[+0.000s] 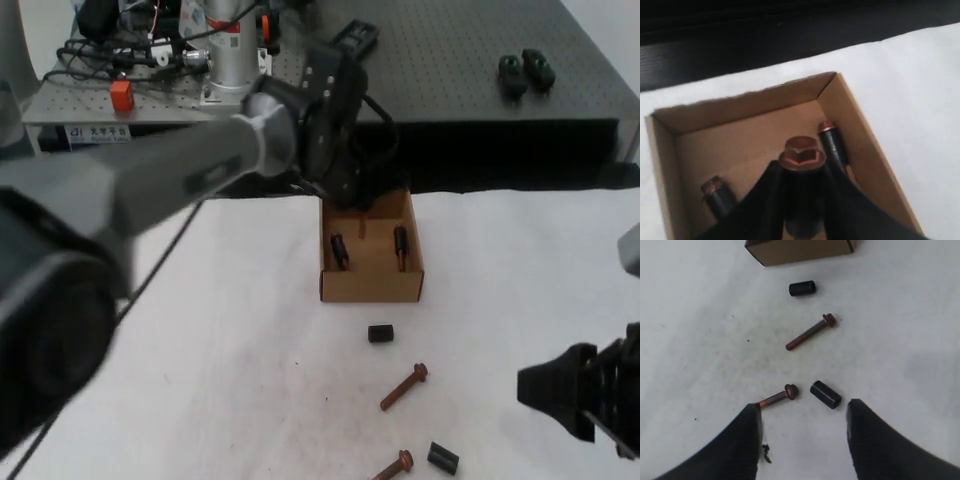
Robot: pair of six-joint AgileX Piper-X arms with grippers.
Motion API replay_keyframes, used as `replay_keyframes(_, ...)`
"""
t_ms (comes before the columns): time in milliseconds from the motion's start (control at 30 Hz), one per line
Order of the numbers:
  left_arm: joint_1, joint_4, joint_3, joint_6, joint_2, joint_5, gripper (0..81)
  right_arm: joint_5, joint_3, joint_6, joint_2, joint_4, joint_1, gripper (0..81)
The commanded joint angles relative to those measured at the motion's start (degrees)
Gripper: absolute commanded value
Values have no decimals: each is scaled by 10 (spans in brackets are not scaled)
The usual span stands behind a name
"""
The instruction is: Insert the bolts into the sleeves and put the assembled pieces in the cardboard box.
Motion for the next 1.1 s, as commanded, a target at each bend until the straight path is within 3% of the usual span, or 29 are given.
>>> replay_keyframes(0,2,38,-54,12,22,-10,7,2,-2,-5,-3,9,-2,393)
replay_keyframes(100,3,76,-92,12,51,-19,28,2,-2,-5,-3,12,-2,393)
replay_keyframes(333,5,98,-97,12,53,-19,270,44,-2,-5,22,9,-2,393)
replay_keyframes(500,7,115,-99,23,10,-19,275,44,-14,-74,97,1,15,393)
replay_keyframes(667,7,173,-97,77,-62,-81,252,81,-61,-159,234,4,69,367)
replay_keyframes(800,7,216,-76,90,-101,-88,242,109,-119,-207,352,7,111,367)
replay_keyframes(1067,7,145,181,92,-251,-83,242,148,-193,-262,507,15,168,367)
